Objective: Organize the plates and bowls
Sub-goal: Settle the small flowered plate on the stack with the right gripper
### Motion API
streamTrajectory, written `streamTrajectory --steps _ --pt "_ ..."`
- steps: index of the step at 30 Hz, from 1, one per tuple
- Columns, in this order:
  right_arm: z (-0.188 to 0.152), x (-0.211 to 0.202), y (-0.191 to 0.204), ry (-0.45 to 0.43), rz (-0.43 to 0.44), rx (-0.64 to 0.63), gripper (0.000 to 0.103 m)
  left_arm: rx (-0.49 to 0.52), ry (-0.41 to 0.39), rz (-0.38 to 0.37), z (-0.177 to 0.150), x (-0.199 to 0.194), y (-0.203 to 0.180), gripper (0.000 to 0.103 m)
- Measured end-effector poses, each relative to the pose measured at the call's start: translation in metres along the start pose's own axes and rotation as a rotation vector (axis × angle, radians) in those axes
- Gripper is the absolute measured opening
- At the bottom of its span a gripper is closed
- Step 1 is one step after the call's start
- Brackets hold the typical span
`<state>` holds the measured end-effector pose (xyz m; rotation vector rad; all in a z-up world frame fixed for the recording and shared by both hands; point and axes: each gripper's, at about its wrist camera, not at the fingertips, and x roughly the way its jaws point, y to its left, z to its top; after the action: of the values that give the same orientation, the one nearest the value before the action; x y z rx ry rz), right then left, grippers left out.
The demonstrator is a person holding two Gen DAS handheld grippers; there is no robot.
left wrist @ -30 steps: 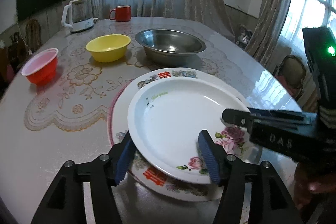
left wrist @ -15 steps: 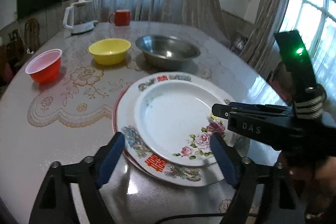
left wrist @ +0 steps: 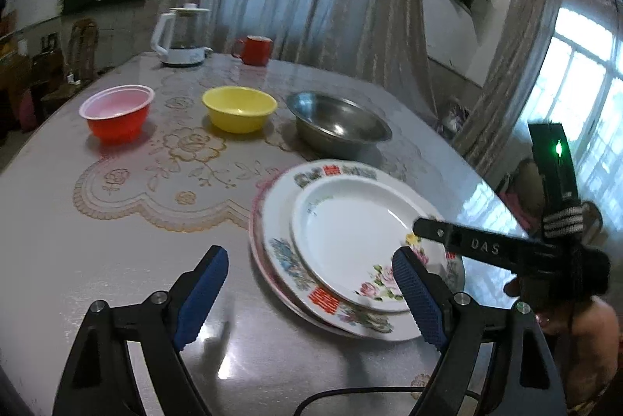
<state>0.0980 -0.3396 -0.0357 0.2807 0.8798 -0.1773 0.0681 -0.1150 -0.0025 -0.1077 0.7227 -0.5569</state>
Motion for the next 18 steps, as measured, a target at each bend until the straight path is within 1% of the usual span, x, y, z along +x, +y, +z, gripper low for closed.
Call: streamTrajectory --steps 5,9,12,14,18 --pt "-0.003 -0.002 0.000 -0.009 0.004 0.004 0.035 -0.076 0.004 0.025 0.001 0.000 0.019 0.087" --pt "-0.003 -0.008 -0.003 -0.010 0.027 0.021 0.035 -0.101 0.006 0.036 -0.001 0.000 0.026 0.087" --pt "-0.003 -0.012 -0.002 -0.021 0.029 0.015 0.035 -0.119 0.014 0.038 -0.004 0.000 0.033 0.087" --pt "-0.003 -0.013 -0.001 -0.023 0.041 0.019 0.035 -0.136 0.020 0.057 -0.005 0.001 0.039 0.087" --pt "-0.004 -0.013 -0.002 -0.015 0.062 0.029 0.035 -0.167 0.024 0.071 -0.004 0.004 0.049 0.087"
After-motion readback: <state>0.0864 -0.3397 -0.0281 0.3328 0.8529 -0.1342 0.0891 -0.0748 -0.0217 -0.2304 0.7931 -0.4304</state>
